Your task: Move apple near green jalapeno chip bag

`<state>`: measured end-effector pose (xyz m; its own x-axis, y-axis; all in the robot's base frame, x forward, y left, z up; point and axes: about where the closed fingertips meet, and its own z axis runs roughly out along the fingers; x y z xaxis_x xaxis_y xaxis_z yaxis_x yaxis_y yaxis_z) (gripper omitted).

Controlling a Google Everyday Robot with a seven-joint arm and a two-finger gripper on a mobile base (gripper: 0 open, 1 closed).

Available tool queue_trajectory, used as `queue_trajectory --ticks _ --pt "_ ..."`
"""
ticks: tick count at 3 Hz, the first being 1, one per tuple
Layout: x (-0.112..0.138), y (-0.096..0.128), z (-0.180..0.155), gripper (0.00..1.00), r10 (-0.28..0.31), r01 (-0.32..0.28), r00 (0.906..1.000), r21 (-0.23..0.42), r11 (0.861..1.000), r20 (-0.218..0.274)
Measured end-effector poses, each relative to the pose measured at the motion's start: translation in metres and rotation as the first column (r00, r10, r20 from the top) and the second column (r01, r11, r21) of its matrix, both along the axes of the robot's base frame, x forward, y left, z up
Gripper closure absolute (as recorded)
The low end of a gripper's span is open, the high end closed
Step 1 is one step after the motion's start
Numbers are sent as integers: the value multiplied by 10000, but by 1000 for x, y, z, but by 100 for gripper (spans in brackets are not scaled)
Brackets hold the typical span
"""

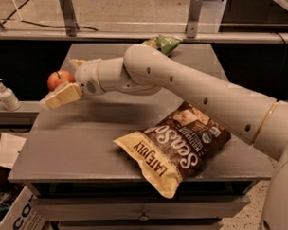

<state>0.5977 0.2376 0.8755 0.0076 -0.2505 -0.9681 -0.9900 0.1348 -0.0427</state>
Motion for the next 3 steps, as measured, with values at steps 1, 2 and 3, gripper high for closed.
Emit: queue_trajectory --ticks 1,2,3 --pt "8 -3 -12 0 -642 627 9971 -362 9974 -403" --pt "16 -2 -20 0 -1040 1008 9923 -483 9937 -672" --pt "25 1 -21 18 -1288 1254 9886 -479 9910 -773"
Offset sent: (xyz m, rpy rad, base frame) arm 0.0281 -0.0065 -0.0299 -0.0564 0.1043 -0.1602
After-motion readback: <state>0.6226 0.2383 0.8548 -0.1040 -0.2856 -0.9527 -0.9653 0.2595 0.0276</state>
